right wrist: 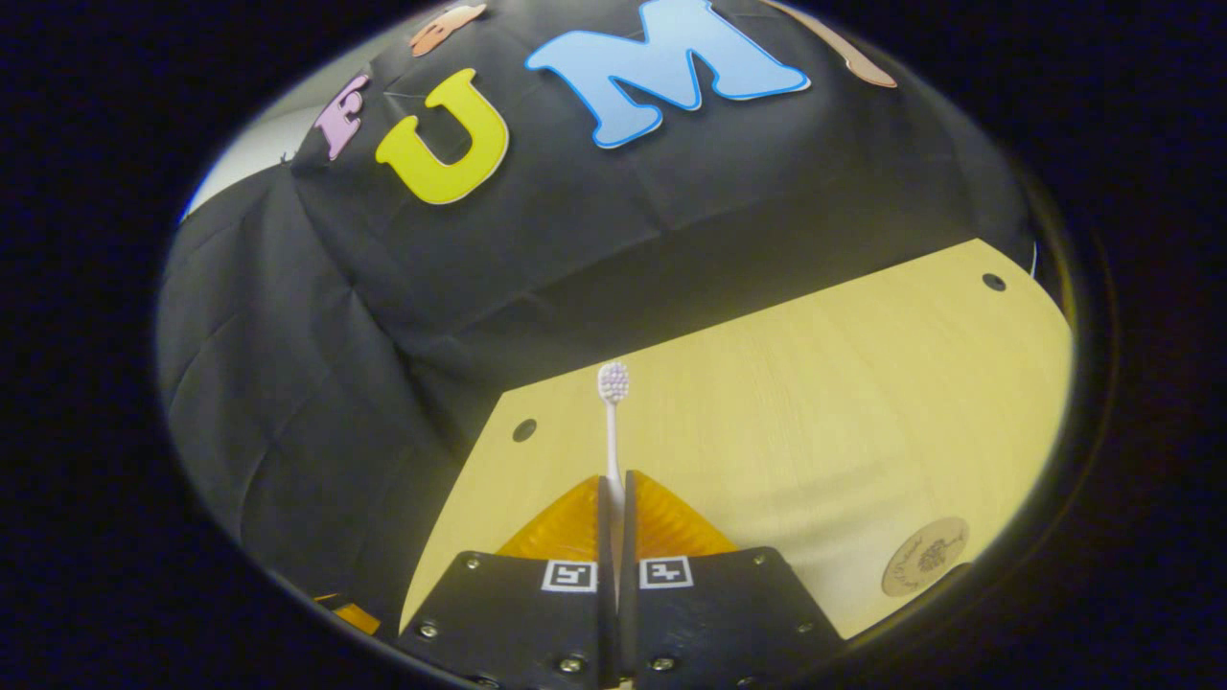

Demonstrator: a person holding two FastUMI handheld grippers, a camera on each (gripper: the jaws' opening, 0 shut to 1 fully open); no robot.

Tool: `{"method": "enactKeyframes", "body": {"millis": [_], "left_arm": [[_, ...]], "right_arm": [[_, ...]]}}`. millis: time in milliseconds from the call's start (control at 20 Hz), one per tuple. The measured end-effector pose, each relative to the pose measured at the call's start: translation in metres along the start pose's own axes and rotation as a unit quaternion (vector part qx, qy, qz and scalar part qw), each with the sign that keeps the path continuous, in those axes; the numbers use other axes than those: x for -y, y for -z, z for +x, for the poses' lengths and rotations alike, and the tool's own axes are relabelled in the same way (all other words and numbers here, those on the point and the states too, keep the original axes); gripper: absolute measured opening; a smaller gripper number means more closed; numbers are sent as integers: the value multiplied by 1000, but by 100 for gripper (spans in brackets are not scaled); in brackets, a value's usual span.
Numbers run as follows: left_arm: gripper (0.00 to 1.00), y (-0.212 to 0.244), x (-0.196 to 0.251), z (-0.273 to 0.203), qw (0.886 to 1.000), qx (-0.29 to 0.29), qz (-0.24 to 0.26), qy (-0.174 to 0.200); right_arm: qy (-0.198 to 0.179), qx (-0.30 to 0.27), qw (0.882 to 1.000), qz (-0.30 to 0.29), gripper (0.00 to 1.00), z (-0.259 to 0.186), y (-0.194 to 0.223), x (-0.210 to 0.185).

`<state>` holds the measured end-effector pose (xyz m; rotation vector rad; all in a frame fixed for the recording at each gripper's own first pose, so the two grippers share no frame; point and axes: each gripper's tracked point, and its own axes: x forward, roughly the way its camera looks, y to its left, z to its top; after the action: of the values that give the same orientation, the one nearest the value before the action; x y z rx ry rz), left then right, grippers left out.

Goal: Put the toothbrush and toothpaste on the desktop into the cup, then pick up the cup and place it on the coaster on the desktop.

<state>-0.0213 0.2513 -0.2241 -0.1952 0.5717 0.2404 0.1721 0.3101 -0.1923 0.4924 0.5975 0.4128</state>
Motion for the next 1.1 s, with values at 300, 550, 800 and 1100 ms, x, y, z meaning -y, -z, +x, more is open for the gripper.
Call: {"method": "enactKeyframes", "body": {"millis": [300, 550, 800, 1100], "left_arm": [[87, 7, 0, 1, 1000, -2, 2, -3], [85, 16, -3, -9, 1000, -2, -5, 9], [85, 17, 7, -10, 999, -3, -1, 32], [83, 39, 23, -12, 995, -45, 6, 87]], "right_arm": [[0, 3, 1000, -10, 3, -13, 22, 1], [11, 5, 1000, -19, 9, -24, 23, 6], [14, 27, 999, -17, 11, -55, 7, 7], [38, 54, 998, -6, 11, -92, -15, 37]]}}
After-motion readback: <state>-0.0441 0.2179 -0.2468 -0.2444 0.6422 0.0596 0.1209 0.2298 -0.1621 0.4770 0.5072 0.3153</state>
